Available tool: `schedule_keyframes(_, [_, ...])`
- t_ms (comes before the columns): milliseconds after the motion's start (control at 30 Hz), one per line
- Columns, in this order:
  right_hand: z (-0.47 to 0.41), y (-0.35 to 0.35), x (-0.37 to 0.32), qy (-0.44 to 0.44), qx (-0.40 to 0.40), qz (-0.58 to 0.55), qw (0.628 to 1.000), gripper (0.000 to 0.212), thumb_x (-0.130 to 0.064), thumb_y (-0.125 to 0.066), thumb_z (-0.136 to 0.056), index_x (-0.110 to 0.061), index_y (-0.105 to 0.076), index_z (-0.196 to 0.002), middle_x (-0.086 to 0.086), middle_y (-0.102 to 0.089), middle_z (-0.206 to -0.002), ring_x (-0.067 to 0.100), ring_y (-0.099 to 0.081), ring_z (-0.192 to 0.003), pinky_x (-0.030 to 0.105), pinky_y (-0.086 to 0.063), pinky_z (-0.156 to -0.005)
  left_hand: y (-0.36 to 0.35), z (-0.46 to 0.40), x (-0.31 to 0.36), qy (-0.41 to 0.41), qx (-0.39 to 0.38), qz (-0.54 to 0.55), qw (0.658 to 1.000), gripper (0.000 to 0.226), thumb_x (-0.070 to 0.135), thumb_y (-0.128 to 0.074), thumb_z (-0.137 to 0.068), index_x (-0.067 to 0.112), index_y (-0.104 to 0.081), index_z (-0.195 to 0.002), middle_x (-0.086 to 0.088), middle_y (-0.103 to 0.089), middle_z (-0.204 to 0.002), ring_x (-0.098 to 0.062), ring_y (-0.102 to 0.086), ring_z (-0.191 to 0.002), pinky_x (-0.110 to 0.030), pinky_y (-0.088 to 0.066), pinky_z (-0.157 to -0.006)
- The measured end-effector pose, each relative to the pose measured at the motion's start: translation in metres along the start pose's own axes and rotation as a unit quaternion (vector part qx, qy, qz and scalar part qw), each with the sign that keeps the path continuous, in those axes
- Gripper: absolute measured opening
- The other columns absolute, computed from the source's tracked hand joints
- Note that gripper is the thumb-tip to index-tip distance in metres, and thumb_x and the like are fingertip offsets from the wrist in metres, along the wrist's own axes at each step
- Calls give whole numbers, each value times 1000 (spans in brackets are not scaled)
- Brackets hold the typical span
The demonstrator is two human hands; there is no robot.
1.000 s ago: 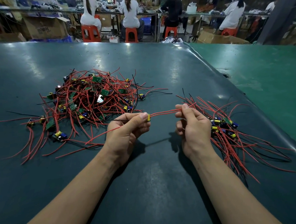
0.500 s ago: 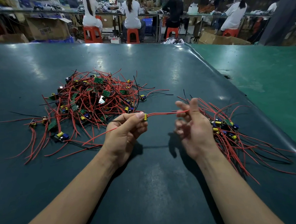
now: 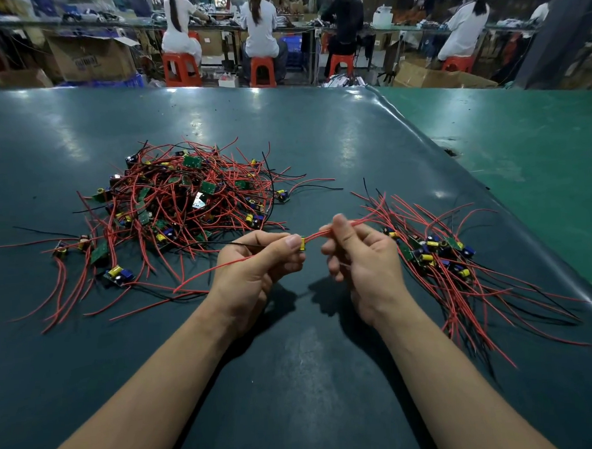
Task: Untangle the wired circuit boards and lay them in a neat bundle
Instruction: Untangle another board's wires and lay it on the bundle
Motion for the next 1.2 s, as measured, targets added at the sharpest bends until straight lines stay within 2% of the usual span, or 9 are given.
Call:
schedule_keyframes(200, [-9,17,-5,16,147,-143,979,35,-23,-50,-102,-10,-63,-72,-2,-50,-51,9,-38,-35,14,-27,-39,4,-2,3,-4,6,37,999,4,9,-70,-64,11,-73,-61,-4,-68,-63,-12,-65,-56,-21,-54,-58])
schedule_keyframes(400, [-12,33,-7,19,216,-166,962,31,-24,-42,-105,-11,-58,-82,0,-47,-56,9,-37,-37,14,-26,-37,9,-1,9,-7,41,94,995,9,13,-70,-67,10,-66,-75,0,-68,-62,-9,-66,-55,-19,-55,-57])
schedule_keyframes(500, [-2,11,-1,-16,45,-1,999,16,-6,-58,-95,-18,-65,-102,6,-59,-71,8,-46,-40,15,-33,-36,8,0,9,-6,35,88,995,11,18,-70,-69,12,-62,-74,0,-68,-63,-9,-64,-54,-20,-55,-56])
schedule_keyframes(600, [12,-9,11,1,-168,74,983,49,-13,-74,-82,-34,-63,-124,6,-62,-87,13,-53,-50,20,-42,-39,1,3,6,-28,4,20,999,11,25,-72,-70,17,-66,-64,0,-62,-60,-12,-57,-53,-21,-50,-52])
schedule_keyframes(667, [16,-11,10,62,-191,142,969,42,-20,-76,-81,-39,-68,-117,-2,-66,-84,11,-52,-52,22,-45,-43,2,4,5,-44,9,-37,998,18,31,-73,-69,18,-66,-58,1,-53,-53,-11,-47,-46,-19,-42,-45])
schedule_keyframes(800, [16,-11,5,156,-110,197,962,23,-14,-71,-87,-37,-73,-94,-11,-69,-67,2,-55,-53,19,-46,-51,3,2,3,-62,35,-108,992,30,42,-67,-76,13,-64,-66,-2,-54,-51,-10,-44,-40,-19,-37,-40])
schedule_keyframes(933, [15,-8,4,186,-2,194,963,6,-28,-71,-87,-31,-73,-82,-9,-65,-57,2,-53,-45,17,-42,-47,8,-5,7,-67,97,-68,991,40,51,-53,-84,12,-65,-81,-5,-61,-55,-11,-46,-40,-19,-38,-41])
schedule_keyframes(1033, [9,2,-1,169,119,108,972,19,-30,-66,-92,-20,-68,-76,-2,-59,-53,9,-47,-39,20,-36,-38,16,-9,11,-77,133,-41,987,42,44,-48,-95,8,-65,-83,-5,-60,-54,-12,-46,-41,-20,-38,-41])
schedule_keyframes(1200, [1,26,-2,18,285,-81,955,41,-50,-56,-94,-11,-56,-80,-3,-54,-48,9,-41,-32,17,-30,-33,16,-5,5,-117,132,-180,968,30,21,-51,-101,6,-66,-79,0,-61,-54,-8,-48,-42,-17,-39,-44])
Point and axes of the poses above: each hand's wrist, its own z-axis away from the middle knuckle, its own y-axis out of the back of the hand, x = y × z, the point moved 2 cm from there along -z, towards the middle knuckle
